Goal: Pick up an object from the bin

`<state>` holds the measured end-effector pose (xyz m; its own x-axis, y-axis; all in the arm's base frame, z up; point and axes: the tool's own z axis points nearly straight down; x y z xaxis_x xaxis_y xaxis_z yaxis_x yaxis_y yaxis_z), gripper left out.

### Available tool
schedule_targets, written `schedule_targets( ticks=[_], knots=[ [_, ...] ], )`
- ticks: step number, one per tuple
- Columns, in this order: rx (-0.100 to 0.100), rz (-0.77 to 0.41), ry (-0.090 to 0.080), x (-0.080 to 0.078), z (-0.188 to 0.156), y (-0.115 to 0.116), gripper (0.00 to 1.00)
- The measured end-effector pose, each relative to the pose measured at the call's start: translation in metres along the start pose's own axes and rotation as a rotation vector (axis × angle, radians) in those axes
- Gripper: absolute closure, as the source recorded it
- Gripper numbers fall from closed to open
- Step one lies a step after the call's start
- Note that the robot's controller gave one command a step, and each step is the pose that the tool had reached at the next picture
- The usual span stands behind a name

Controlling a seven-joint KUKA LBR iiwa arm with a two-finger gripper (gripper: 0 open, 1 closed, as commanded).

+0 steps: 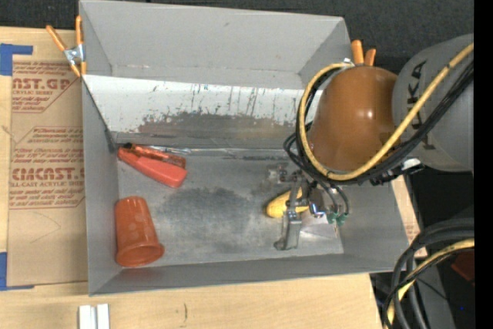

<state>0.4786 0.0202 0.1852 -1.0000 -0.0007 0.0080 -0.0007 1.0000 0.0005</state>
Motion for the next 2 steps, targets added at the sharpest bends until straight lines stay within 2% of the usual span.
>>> schedule_targets(
  ticks=[1, 2],
  knots=[
    [0.000, 0.000, -0.008, -0.002, -0.004, 0.000, 0.00],
    [-0.001, 0.078, -0.009, -0.014, 0.057, -0.048, 0.00]
  ],
)
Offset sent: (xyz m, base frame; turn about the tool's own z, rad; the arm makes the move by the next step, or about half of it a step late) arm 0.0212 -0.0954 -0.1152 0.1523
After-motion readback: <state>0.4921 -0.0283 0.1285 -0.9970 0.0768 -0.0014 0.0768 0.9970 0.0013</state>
